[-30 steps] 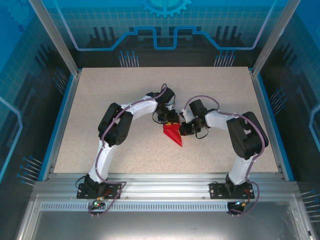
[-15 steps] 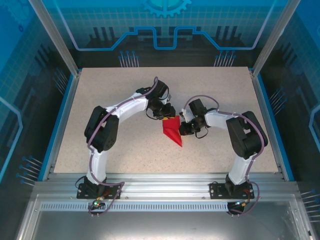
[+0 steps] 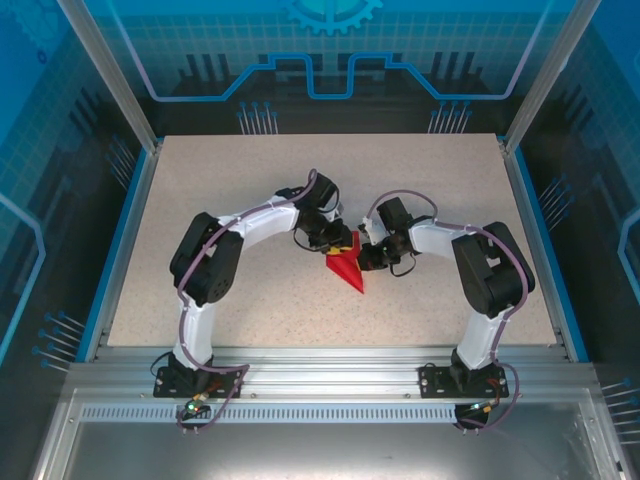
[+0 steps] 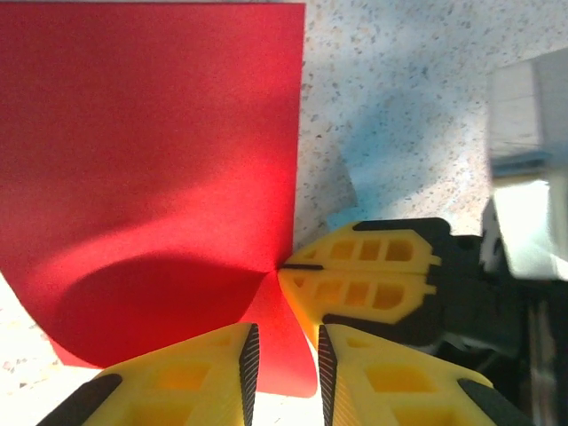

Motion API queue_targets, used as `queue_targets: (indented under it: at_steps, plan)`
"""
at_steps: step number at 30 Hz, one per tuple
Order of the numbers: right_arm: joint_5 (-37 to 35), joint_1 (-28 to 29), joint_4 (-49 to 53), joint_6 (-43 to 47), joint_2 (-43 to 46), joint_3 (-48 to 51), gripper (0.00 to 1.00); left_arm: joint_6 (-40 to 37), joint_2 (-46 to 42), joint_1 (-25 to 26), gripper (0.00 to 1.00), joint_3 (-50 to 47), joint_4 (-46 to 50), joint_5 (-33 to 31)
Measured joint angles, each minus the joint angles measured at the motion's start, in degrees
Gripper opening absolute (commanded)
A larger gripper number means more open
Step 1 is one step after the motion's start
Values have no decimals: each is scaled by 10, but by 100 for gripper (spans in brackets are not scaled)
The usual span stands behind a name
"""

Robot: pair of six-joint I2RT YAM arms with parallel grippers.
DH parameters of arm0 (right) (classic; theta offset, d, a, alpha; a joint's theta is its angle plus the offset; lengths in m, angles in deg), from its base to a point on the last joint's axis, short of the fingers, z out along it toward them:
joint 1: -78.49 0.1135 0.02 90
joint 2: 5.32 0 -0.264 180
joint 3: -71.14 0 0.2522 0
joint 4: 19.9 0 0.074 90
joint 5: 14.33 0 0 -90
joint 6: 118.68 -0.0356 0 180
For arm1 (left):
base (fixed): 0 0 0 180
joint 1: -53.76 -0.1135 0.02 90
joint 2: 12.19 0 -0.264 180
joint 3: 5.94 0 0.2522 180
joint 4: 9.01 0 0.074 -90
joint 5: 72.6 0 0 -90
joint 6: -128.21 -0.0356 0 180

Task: Fold a paper plane with a square sheet of paper (fold left side to right side)
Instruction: Third fold the triangle at the center of the table.

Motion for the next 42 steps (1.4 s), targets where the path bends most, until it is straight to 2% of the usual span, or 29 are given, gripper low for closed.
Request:
queue_targets:
  at_steps: [19, 31, 38, 42]
  plan:
    - [-2, 2, 10, 0, -5, -8, 0, 8, 16, 9, 27, -55, -13, 1]
    - [-2, 3, 12, 0, -4, -10, 1, 11, 26, 8, 26, -55, -15, -1]
    - [13, -14, 18, -7, 41, 9, 27, 11, 28, 8, 25, -55, -15, -1]
    - [28, -24, 26, -11, 89, 14, 29, 11, 28, 8, 25, -55, -15, -2]
